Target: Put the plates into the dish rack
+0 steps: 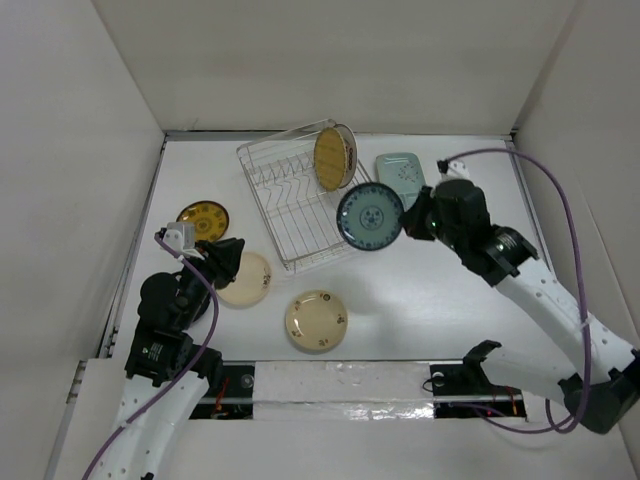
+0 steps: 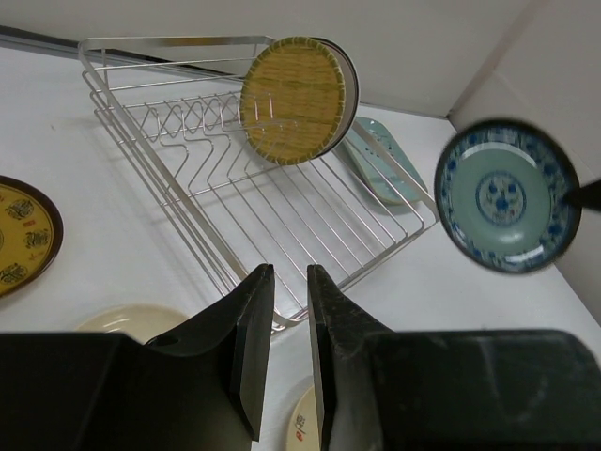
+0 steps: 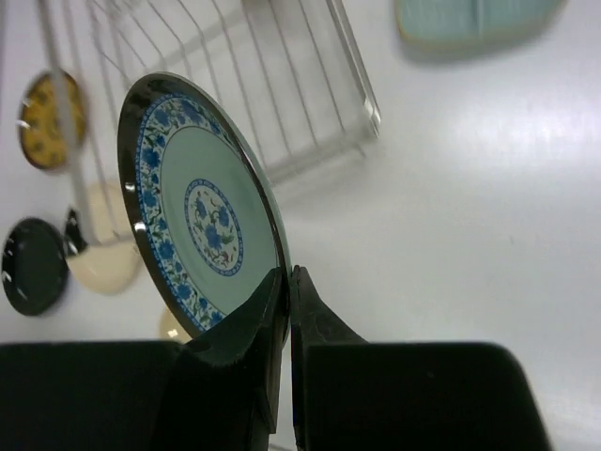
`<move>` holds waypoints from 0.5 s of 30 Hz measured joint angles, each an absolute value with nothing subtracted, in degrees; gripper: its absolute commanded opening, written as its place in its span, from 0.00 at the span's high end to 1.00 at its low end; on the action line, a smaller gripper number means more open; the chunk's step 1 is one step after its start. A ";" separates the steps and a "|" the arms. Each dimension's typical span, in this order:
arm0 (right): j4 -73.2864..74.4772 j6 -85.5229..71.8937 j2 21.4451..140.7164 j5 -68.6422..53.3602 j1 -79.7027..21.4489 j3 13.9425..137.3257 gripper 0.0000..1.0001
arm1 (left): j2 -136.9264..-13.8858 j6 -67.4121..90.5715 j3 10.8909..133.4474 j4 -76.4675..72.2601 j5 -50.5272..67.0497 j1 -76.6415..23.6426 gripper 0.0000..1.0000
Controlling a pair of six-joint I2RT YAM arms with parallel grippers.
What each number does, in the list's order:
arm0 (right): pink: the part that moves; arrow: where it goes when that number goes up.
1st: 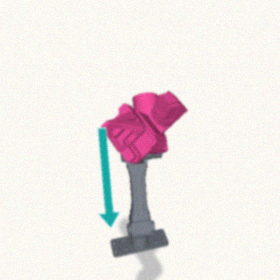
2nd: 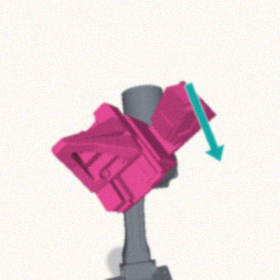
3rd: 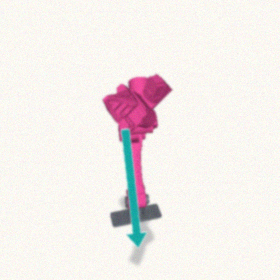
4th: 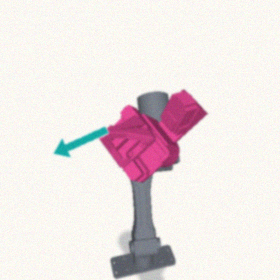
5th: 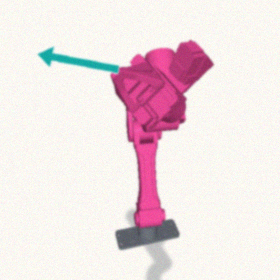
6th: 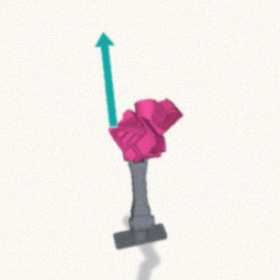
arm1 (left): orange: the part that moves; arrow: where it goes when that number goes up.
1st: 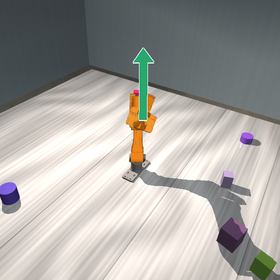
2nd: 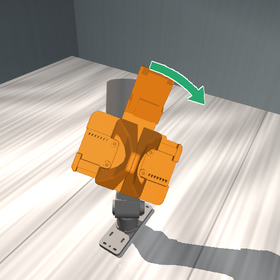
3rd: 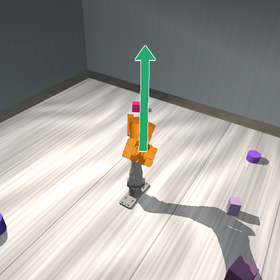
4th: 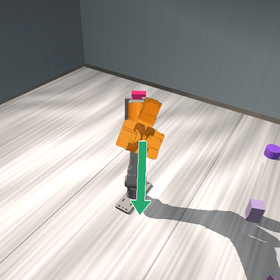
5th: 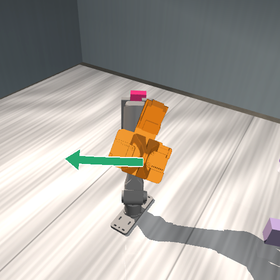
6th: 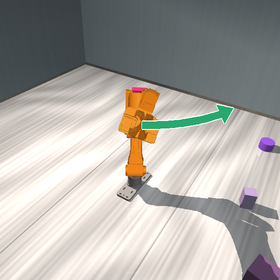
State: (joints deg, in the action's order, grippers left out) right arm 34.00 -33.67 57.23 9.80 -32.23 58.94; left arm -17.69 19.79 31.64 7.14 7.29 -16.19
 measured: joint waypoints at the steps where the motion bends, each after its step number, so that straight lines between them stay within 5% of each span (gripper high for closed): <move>1: 33.41 -32.38 59.88 11.90 -33.69 63.16 1.00 | -17.61 19.79 31.64 7.16 7.31 -16.19 0.81; 15: 28.77 -8.67 115.87 44.49 -39.77 115.31 1.00 | -15.73 19.79 31.64 7.18 7.07 -17.19 0.81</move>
State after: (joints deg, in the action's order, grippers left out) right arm 28.77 -8.67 115.87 44.49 -39.77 115.31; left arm -15.73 19.79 31.64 7.18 7.07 -17.19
